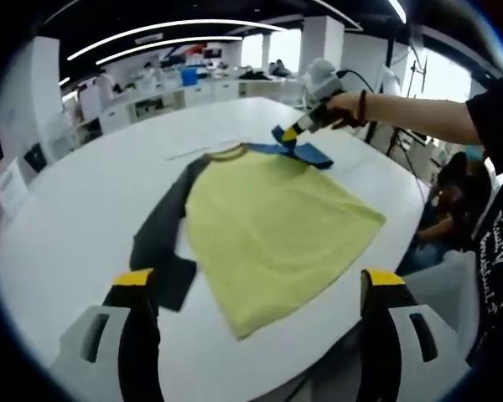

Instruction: Fold the garment on the visible template until the final outline fits inside the template.

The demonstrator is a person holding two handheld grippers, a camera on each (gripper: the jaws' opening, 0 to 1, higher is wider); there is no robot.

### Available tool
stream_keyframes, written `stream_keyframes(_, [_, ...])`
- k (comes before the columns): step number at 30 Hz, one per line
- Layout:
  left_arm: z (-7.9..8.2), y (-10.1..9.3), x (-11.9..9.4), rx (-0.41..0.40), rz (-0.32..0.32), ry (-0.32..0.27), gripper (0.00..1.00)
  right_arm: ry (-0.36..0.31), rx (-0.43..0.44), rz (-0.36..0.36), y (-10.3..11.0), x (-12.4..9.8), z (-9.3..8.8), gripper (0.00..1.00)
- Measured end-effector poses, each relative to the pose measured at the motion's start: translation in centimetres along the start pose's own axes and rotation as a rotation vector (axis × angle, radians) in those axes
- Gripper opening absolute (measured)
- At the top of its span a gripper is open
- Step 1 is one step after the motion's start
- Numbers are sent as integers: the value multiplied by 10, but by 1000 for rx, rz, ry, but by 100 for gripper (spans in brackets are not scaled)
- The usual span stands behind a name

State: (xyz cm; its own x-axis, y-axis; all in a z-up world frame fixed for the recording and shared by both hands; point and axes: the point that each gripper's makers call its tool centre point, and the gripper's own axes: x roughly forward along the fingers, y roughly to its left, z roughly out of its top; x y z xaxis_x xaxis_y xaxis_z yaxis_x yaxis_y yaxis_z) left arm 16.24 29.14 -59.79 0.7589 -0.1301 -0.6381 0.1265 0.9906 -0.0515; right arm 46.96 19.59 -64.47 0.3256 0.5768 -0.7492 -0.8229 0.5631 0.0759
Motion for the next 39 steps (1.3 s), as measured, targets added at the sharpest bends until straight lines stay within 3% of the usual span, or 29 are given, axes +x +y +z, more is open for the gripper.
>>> stream_keyframes(29, [-5,5,-1,-14,11,3,97,18,-121,63,60,28,27,0])
stream_keyframes(39, [-6,5,-2,-19,10,3,97,27,-214,67,80,36,31,0])
